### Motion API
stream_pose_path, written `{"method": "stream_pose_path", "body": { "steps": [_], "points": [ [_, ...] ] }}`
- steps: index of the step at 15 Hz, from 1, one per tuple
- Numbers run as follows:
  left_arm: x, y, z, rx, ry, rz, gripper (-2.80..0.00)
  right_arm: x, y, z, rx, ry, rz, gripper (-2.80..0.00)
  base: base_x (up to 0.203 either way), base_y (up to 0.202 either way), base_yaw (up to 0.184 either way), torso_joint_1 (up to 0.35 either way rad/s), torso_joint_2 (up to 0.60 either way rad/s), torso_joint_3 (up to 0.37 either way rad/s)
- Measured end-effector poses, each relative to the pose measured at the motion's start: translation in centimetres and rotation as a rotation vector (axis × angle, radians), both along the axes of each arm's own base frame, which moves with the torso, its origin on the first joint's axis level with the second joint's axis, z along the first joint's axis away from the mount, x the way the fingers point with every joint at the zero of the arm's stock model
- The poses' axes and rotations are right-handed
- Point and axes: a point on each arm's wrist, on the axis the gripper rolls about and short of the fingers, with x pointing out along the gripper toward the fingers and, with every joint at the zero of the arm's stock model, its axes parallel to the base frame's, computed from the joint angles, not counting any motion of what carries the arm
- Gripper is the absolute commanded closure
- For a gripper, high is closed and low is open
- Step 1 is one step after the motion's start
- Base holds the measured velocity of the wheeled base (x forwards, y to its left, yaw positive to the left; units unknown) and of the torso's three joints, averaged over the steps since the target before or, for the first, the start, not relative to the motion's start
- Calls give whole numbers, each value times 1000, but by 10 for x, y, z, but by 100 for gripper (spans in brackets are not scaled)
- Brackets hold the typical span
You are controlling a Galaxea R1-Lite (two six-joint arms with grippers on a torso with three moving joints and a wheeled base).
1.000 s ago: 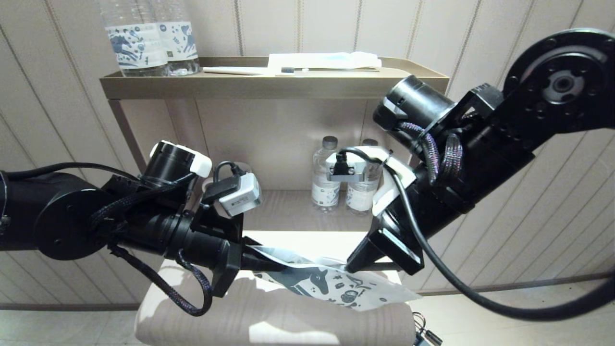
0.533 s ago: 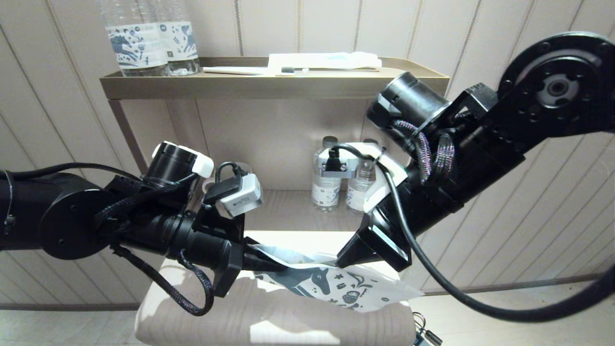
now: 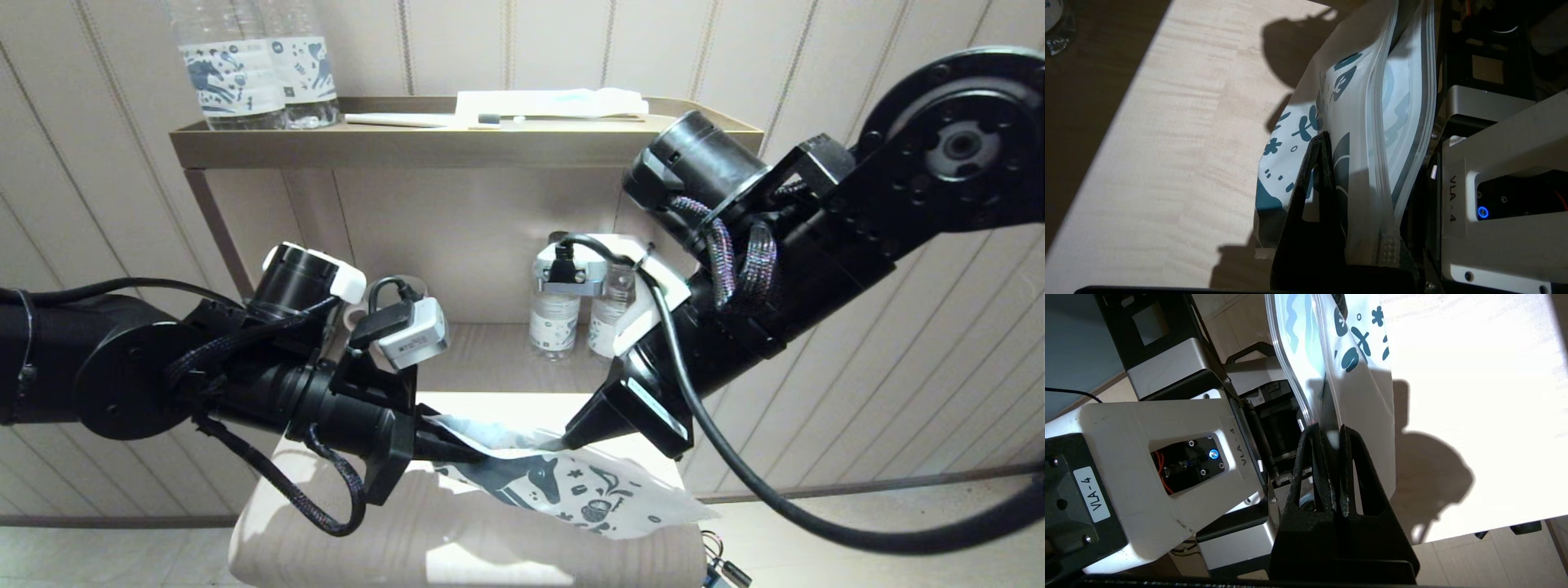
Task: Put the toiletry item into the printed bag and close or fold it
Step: Place the toothbrush in the storage bag
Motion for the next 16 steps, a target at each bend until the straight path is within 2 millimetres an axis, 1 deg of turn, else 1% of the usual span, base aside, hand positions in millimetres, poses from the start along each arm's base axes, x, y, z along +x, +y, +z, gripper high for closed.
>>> {"method": "stream_pose_path", "body": {
  "steps": [4,5,10,13,16],
  "points": [
    [0,0,0,0,0,0,0,-1,6,-2,1,3,12,0,0,0,0,0,0,0],
    [0,0,0,0,0,0,0,-1,6,-2,5,0,12,-280,0,0,0,0,0,0],
    [1,-1,-1,2,2,1,0,-1,5,-2,7,0,1,-280,0,0,0,0,0,0],
    [2,-1,-2,4,5,1,0,-2,0,-1,3,0,-9,-280,0,0,0,0,0,0],
    [3,-1,-3,5,8,1,0,-5,-6,4,7,-17,-23,-280,0,0,0,0,0,0]
  ]
}}
